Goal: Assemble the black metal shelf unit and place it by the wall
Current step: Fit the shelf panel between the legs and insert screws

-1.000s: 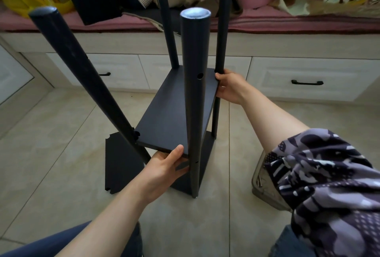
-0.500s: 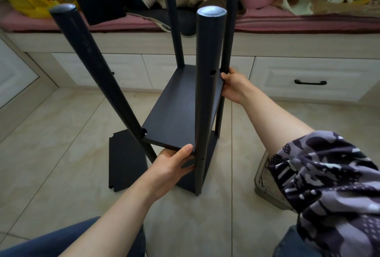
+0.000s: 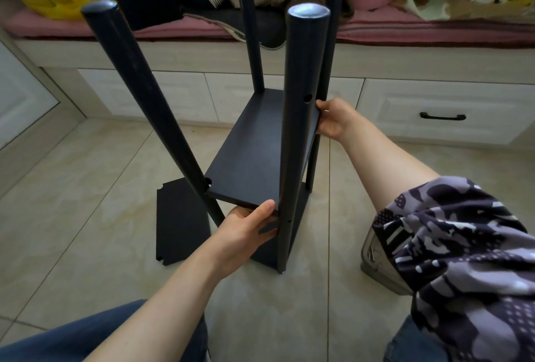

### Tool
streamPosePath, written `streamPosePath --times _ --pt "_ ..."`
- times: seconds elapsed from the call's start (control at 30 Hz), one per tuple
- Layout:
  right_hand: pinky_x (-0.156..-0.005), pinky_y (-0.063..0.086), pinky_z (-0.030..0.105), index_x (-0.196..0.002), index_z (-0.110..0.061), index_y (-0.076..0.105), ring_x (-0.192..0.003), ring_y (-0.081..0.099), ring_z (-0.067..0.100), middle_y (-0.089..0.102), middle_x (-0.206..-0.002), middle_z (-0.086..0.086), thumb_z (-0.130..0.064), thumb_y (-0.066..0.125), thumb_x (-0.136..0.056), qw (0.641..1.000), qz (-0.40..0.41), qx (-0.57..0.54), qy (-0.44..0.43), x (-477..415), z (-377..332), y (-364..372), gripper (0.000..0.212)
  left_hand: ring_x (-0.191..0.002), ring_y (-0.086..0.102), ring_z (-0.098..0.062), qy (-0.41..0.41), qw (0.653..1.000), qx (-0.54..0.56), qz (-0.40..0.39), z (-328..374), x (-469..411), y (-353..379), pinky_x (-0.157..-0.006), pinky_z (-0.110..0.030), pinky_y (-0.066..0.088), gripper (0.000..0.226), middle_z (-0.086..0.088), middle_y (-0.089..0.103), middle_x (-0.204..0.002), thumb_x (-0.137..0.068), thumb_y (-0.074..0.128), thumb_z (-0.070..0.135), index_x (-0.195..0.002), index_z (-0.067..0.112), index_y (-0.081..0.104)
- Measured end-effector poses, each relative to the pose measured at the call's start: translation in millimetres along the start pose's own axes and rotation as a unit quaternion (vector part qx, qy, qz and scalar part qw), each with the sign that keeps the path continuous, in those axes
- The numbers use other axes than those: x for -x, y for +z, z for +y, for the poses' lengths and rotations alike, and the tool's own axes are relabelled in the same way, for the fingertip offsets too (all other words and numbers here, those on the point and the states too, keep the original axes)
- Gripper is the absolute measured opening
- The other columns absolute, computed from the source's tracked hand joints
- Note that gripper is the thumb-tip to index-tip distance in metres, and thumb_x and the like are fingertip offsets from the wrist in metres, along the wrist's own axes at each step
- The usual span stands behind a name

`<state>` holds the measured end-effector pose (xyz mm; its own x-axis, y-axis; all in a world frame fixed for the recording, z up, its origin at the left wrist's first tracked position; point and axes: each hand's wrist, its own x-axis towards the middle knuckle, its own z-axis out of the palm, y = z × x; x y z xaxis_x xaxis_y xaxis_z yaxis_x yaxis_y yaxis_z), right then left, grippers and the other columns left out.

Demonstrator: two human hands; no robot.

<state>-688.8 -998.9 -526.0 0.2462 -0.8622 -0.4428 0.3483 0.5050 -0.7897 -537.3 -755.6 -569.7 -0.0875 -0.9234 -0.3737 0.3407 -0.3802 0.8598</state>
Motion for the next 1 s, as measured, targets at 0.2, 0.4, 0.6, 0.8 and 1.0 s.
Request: streamPosePath --times 0.2,0.4,0.6,0.8,1.0 --pt "-0.078 0.055 0.043 -0.134 -0.004 0.05 -0.112 0.063 0.032 0.062 -0.129 0.017 -0.008 0.038 -0.104 1.0 0.011 -0.011 -0.01 -1.8 2.9 -1.7 0.032 -0.116 0.067 -0.031 0.002 1.0 0.015 0.009 0.0 -1.4 -0.2 -0.103 -0.046 0.05 0.048 -0.015 0.072 -0.114 -0.086 0.062 0.031 -0.12 -0.003 0.063" --pt "-0.089 0.055 0.045 -0.128 -0.003 0.052 -0.112 0.064 0.032 0.062 -0.127 0.019 -0.008 0.037 -0.105 0.999 0.018 0.003 -0.026 -5.7 6.1 -1.9 0.028 -0.118 0.066 -0.03 0.005 1.0 -0.004 0.005 0.0 -3.5 -2.1 -0.105 -0.044 0.049 0.057 -0.02 0.069 -0.122 -0.086 0.062 0.033 -0.13 -0.003 0.058" --pt "-0.091 0.054 0.047 -0.124 -0.008 0.051 -0.112 0.063 0.031 0.062 -0.126 0.016 -0.007 0.034 -0.105 0.999 0.004 0.019 -0.032 -6.1 5.4 -1.7 0.025 -0.12 0.065 -0.03 0.003 1.0 0.021 0.004 -6.9 -5.3 -2.8 -0.11 -0.047 0.045 0.05 -0.017 0.07 -0.119 -0.088 0.06 0.03 -0.127 -0.002 0.06" --pt "-0.082 0.057 0.043 -0.135 -0.006 0.051 -0.105 0.066 0.03 0.066 -0.119 0.014 -0.017 0.048 -0.103 0.998 -0.006 0.057 -0.025 -2.5 6.9 -11.8 0.033 -0.119 0.065 -0.031 0.004 0.999 0.032 0.011 -9.1 -7.3 -2.9 -0.112 -0.049 0.043 0.051 -0.016 0.071 -0.116 -0.085 0.063 0.031 -0.124 -0.001 0.06" --pt "-0.086 0.057 0.042 -0.125 -0.004 0.051 -0.108 0.065 0.031 0.064 -0.12 0.016 -0.017 0.046 -0.104 0.994 -0.012 0.11 0.012 19.2 4.8 -34.2 0.025 -0.121 0.063 -0.033 0.007 0.999 0.037 0.018 -11.0 -8.9 6.5 -0.111 -0.047 0.045 0.04 -0.015 0.071 -0.115 -0.086 0.061 0.027 -0.117 0.002 0.064"
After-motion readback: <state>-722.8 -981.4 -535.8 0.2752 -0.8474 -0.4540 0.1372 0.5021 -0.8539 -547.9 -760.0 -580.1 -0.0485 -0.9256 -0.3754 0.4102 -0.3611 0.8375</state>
